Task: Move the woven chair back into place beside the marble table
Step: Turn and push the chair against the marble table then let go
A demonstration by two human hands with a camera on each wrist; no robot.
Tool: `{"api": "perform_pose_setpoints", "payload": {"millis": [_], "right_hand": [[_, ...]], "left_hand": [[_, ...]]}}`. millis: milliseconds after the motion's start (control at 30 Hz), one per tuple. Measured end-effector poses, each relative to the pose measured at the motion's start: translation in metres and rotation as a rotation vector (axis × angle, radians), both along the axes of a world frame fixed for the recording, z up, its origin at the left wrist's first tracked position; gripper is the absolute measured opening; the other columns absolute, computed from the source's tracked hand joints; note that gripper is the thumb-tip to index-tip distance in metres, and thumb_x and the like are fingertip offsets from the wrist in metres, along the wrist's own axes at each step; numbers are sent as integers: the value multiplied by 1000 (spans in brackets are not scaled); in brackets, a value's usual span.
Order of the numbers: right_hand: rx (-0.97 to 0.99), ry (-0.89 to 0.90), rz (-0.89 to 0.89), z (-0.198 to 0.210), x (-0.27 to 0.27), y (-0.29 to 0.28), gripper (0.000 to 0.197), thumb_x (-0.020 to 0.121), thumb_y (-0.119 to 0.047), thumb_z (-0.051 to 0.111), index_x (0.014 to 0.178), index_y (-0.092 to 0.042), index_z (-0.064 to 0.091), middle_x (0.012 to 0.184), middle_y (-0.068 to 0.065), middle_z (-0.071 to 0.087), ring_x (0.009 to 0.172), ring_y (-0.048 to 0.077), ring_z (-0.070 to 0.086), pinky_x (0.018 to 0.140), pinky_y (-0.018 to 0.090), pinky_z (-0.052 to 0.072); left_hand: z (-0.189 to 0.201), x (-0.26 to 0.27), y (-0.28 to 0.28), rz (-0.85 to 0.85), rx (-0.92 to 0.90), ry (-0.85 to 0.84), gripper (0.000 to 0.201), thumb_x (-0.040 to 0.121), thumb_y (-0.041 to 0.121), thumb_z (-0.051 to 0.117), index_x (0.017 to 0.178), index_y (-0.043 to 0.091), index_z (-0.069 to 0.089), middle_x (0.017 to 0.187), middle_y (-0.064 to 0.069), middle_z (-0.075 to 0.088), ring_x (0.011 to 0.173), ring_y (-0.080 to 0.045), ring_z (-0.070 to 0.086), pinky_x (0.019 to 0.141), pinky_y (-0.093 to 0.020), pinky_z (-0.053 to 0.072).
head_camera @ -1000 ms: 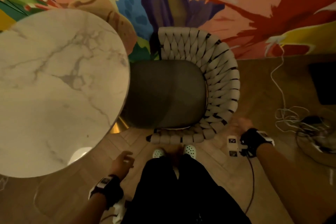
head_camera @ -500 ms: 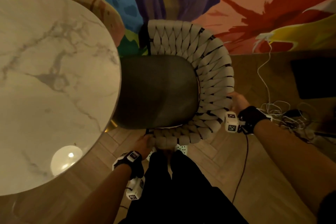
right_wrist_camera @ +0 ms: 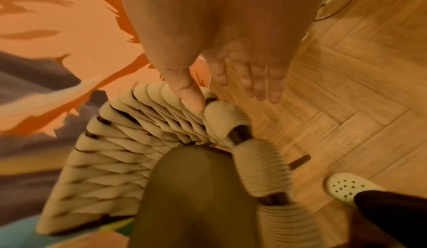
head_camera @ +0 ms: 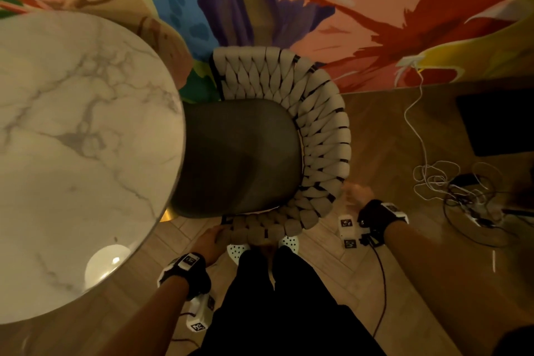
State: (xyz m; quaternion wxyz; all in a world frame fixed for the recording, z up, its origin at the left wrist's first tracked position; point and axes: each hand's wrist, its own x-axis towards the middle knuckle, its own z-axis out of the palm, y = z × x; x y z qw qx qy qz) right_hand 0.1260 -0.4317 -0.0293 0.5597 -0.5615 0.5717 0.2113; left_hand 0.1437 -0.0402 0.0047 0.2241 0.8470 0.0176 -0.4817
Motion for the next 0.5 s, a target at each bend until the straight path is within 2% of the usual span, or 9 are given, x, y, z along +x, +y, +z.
{"api": "perform_pose_setpoints", "payload": {"millis": [100, 133, 166, 233, 266, 333, 433, 499], "right_hand": [[40, 73, 105, -7, -30, 7, 36, 94, -19, 51, 126, -2, 53, 111, 11, 50, 99, 27, 48, 79, 39, 45], [57, 93, 176, -7, -43, 9, 38, 96, -19, 50, 129, -2, 51, 111, 11, 50, 98, 26, 48, 78, 38, 44], [67, 128, 263, -6, -56, 11, 35, 95, -18, 50, 126, 0, 54, 107, 12, 52, 94, 26, 48, 73, 36, 44], [88, 200, 427, -10, -88, 13, 25, 94, -16, 53, 107, 1, 64, 91, 14, 61, 78, 24, 55, 65, 29, 44], [116, 239, 465, -14, -105, 12, 22, 93, -15, 54, 102, 1, 66, 80, 14, 65, 69, 23, 58, 62, 27, 45], [185, 312, 497, -18, -141, 12, 18, 93, -12, 54, 99, 3, 64, 63, 10, 70, 55, 21, 64, 56, 26, 46], [216, 353, 479, -13, -181, 21, 16, 94, -10, 52, 96, 3, 61, 57, 13, 71, 47, 23, 65, 55, 27, 46], [227, 344, 439, -5, -199, 33, 17, 95, -11, 50, 97, 3, 60, 58, 14, 71, 45, 23, 64, 53, 26, 45]], "left_hand": [[4, -4, -4, 76, 2, -31, 50, 90, 6, 53, 139, 9, 42, 143, -15, 47, 128, -30, 47, 104, -32, 38], [5, -7, -4, 136, 0, -43, 50, 89, 4, 53, 137, 10, 44, 140, -15, 50, 125, -31, 49, 103, -33, 39], [5, -11, -1, 202, -8, -52, 50, 87, 3, 54, 136, 11, 46, 136, -16, 52, 123, -31, 51, 101, -35, 41], [0, -22, 8, 343, -14, -54, 53, 84, 3, 55, 135, 14, 48, 131, -15, 56, 115, -33, 56, 97, -41, 47], [-4, -28, 16, 420, 0, -42, 53, 83, 5, 56, 134, 16, 48, 128, -14, 57, 110, -34, 59, 93, -43, 51], [-7, -41, 28, 552, 25, 31, 45, 85, 10, 57, 130, 15, 52, 117, -10, 60, 101, -32, 62, 80, -41, 55], [1, -62, 37, 663, -22, 195, 24, 91, 14, 52, 112, 6, 59, 92, -7, 66, 78, -24, 64, 65, -32, 49], [6, -76, 45, 633, -37, 250, 16, 93, 13, 50, 103, 6, 60, 85, -8, 66, 68, -20, 62, 58, -28, 46]]}}
